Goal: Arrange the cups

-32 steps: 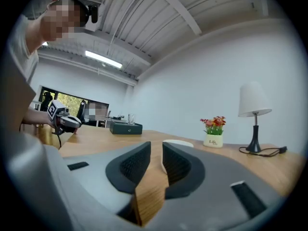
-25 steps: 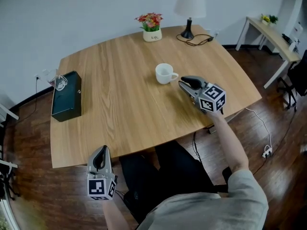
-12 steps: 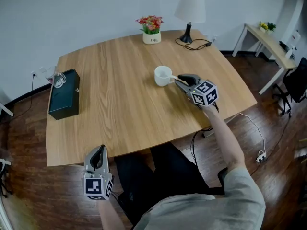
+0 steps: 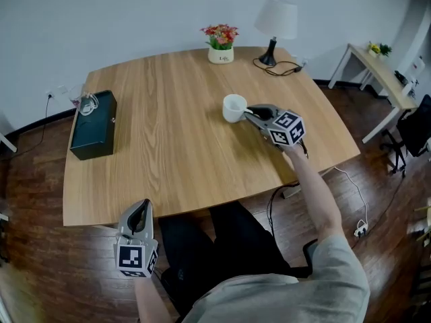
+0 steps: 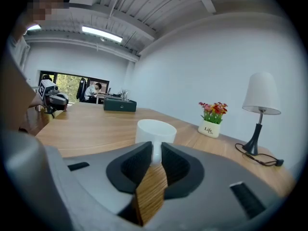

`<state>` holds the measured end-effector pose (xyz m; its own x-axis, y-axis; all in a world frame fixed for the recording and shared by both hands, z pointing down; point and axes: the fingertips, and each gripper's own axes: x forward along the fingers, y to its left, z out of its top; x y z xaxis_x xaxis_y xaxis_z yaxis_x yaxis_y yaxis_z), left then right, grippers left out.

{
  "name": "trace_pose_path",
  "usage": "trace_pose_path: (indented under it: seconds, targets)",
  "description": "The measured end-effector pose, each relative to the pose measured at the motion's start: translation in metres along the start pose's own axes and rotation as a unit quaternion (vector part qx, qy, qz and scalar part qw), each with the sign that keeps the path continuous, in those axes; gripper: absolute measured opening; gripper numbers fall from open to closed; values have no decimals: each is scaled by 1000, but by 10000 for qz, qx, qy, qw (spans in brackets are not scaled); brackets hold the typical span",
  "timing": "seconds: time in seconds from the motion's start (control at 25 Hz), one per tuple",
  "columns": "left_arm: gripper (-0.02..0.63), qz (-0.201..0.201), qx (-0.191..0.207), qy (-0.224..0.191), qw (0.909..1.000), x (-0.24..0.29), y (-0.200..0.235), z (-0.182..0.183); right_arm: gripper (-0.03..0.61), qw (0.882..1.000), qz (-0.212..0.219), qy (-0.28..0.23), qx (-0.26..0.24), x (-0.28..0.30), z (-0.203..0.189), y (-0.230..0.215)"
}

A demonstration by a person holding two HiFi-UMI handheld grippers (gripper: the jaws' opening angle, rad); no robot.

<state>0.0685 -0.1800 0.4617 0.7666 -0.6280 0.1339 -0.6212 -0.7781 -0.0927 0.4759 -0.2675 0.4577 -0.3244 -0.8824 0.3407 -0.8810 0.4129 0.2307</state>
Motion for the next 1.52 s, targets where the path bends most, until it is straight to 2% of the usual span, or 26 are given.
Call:
trace_pose_path:
  seconds: [0.36,0.48,0.64,0.84,1.12,1.32,1.52]
  targets:
    - [5,-23,-69,-13,10000,1,0,-1,60,9997,-89,134,-198,5,0,0]
    - [5,-30,-156,-48,9999,0,0,0,58,9999,-61,124,-98,6,2,1]
    - [5,-47,-261,-102,9996,1,0,0,60,9997,11,-142,191,13,14,14]
    - [5,-62,-305,-124,9994,2,-1,1,60,9948,617,-488,652,44,38,61]
    - [5,-107,-534,-257,9982,3,0,6,59,9805,1574,-795,864,104,91,145]
    - [5,-143,-742,-349,9965,4,1,8,58,9648,2074,-1166,1122,144,148,187]
    - [5,-186,-859,-413,9953,4,1,10,58,9574,2297,-1518,871,181,216,226]
